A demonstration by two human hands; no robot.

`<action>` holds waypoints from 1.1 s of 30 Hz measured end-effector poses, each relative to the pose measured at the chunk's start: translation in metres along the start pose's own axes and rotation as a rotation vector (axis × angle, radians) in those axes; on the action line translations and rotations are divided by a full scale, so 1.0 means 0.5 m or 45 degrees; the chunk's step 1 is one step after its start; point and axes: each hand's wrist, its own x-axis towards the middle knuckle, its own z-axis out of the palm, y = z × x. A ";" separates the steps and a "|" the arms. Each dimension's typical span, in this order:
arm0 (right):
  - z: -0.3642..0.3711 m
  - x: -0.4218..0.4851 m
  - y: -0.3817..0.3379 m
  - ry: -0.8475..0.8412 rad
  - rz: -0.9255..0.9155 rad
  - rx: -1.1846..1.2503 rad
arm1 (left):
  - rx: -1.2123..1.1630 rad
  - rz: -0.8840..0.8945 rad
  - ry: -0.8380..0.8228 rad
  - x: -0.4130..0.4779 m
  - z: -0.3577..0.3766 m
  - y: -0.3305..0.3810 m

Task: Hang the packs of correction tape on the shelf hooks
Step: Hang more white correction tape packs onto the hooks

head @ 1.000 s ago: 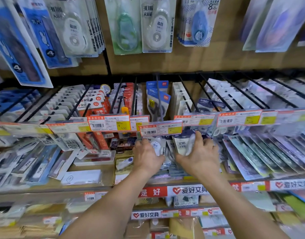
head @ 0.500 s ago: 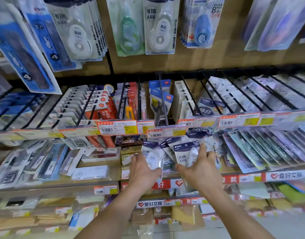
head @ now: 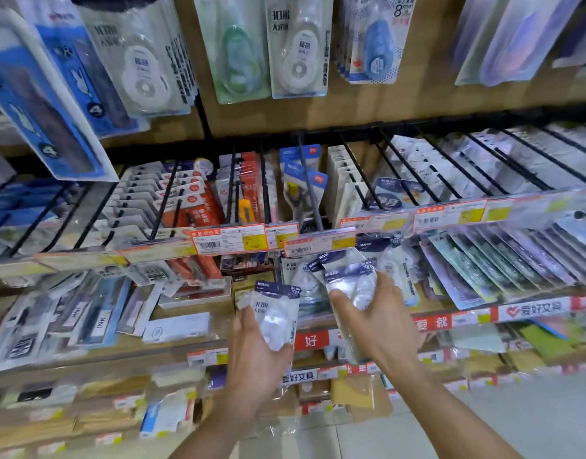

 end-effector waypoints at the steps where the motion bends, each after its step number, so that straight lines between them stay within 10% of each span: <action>1: 0.005 -0.016 -0.004 0.003 0.003 0.045 | -0.005 -0.026 -0.001 -0.021 -0.005 -0.008; 19: -0.088 -0.193 -0.192 -0.289 -0.207 1.084 | -0.291 0.077 0.431 -0.229 -0.165 -0.033; 33: -0.198 -0.109 -0.372 -0.386 -0.622 1.214 | -0.455 0.223 0.636 -0.211 -0.257 0.056</action>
